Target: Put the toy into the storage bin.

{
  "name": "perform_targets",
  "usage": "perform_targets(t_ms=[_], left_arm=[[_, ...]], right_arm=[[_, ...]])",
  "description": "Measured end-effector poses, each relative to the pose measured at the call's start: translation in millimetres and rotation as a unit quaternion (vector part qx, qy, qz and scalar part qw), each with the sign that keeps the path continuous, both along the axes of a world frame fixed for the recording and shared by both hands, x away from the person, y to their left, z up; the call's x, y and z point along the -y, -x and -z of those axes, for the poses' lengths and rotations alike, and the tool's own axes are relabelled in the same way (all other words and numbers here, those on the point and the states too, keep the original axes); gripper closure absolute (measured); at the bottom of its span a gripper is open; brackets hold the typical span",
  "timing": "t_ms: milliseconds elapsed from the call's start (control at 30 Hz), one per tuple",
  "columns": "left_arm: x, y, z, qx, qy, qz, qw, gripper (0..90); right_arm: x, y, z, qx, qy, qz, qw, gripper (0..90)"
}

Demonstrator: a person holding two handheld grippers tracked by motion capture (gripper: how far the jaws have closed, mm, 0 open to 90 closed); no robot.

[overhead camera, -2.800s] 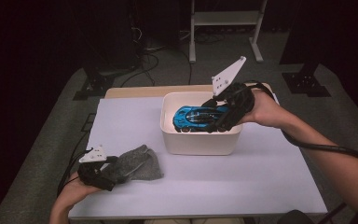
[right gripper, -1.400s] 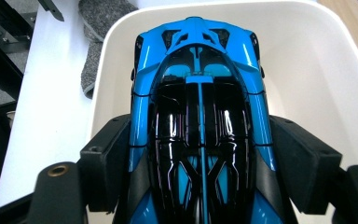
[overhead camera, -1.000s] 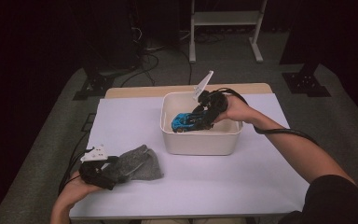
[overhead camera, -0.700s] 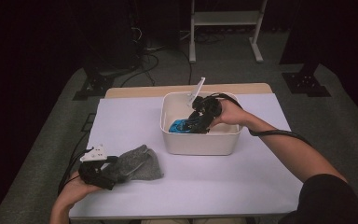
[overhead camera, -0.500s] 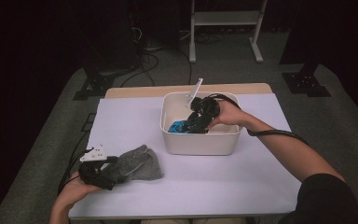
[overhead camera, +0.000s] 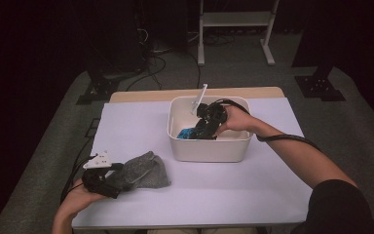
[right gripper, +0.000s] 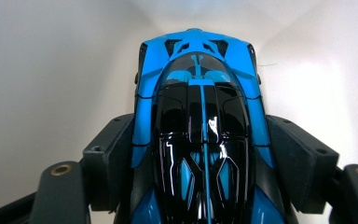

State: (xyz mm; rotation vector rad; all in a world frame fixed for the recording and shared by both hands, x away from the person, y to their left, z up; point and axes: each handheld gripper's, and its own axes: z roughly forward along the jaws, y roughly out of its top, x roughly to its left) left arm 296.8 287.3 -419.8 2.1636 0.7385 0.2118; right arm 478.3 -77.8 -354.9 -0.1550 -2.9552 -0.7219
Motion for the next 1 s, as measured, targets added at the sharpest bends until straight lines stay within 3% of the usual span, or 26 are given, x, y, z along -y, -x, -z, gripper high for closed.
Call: perform_targets(t_ms=[1000], left_arm=[[1.0, 2.9, -1.2, 0.0, -0.001, 0.003, 1.0, 8.7]], right_arm=[[-5.4, 2.3, 8.2, 0.008, 0.041, -0.004, 0.9991, 26.3]])
